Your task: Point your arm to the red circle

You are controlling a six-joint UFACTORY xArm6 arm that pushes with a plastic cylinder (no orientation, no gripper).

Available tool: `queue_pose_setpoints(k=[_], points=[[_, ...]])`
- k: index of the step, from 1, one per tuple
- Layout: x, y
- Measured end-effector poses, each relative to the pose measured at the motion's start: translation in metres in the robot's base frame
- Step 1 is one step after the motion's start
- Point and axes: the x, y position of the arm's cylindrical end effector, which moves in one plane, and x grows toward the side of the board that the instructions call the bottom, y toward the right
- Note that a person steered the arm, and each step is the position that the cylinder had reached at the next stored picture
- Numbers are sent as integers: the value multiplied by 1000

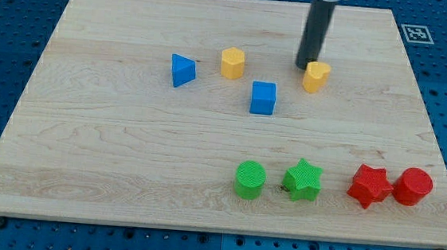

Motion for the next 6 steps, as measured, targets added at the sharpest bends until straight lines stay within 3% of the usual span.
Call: queue_pose_setpoints(k=[1,2,3,4,6], points=[[-41,59],[-11,146],[68,199],[140,212],[240,126]])
